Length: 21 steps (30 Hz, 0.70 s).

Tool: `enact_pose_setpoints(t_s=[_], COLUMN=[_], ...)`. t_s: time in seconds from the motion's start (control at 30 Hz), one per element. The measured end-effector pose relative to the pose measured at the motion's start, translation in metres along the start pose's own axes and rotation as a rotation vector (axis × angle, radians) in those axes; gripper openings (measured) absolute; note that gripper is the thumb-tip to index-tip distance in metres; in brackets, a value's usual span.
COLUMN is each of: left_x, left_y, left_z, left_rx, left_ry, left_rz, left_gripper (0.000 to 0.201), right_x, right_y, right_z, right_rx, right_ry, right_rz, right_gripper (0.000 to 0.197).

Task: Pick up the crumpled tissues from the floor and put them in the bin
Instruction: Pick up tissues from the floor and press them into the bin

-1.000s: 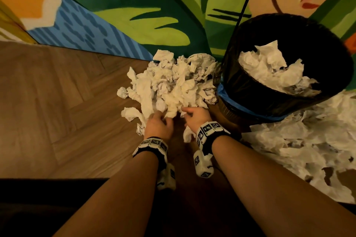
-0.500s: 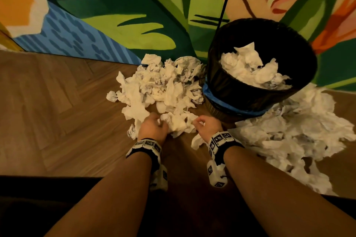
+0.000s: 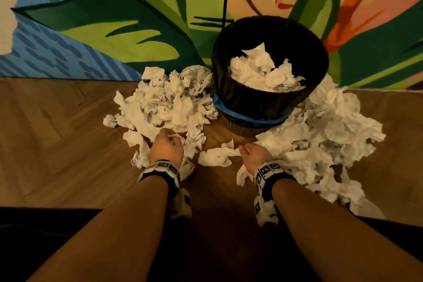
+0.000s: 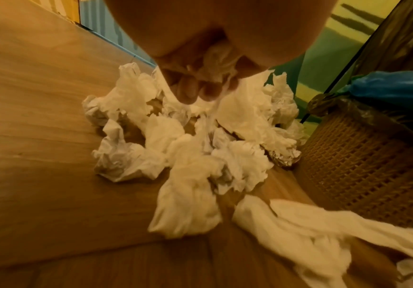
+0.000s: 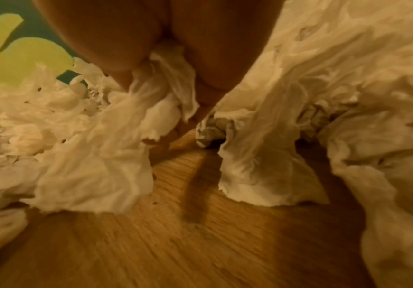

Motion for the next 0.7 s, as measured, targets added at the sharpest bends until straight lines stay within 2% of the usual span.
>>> enact_pose_setpoints(t_s=[0.03,0.1,0.17,0.27,0.3,0.37,0.5,0.6,0.7], left_x=[-0.001,-0.002,-0.005,-0.003,0.000,0.010,0.038,0.054,0.066], left_y=[-0.004,-0.013,-0.022,-0.026,-0.024,-0.011,0.038,0.090,0.134], left_z=[0.005,0.014,0.020,0.024,0.026,0.029,0.034,0.028,0.020], left_rx=[0.031,0.063,0.077,0.084,0.074,0.017,-0.244,-0.523,-0.658], left_ry=[0.025,0.081,0.117,0.131,0.149,0.206,0.320,0.413,0.356], left_rz=[0.031,0.077,0.098,0.093,0.067,-0.036,-0.392,-0.672,-0.871], left_gripper=[0.012,0.023,0.031,0.017,0.012,0.015,0.005,0.045,0.070], right_x=[-0.001,-0.004,-0.007,-0.009,-0.008,-0.004,0.003,0.006,0.009], right_y=[-0.003,-0.009,-0.012,-0.013,-0.014,-0.020,-0.036,-0.046,-0.052], right_z=[0.000,-0.003,-0.008,-0.015,-0.018,-0.022,-0.016,-0.004,0.007], right_rx=[-0.033,-0.090,-0.119,-0.323,-0.380,-0.408,-0.450,-0.475,-0.413], right_ry=[0.009,-0.002,-0.011,-0.023,-0.041,-0.101,-0.148,-0.097,-0.048], right_rz=[0.021,0.036,0.024,0.014,0.027,0.093,0.171,0.167,0.087], right_gripper=[0.047,0.048,0.040,0.020,0.020,0.031,0.019,0.019,0.030])
Point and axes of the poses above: each hand's wrist, its own x-axis away from the middle knuckle, its own y-axis out of the palm, z = x × y, the point moved 5 cm from there along -x, towards the middle knuckle, and after that the axes turned 2 degrees about -z, right-handed, at the moved point
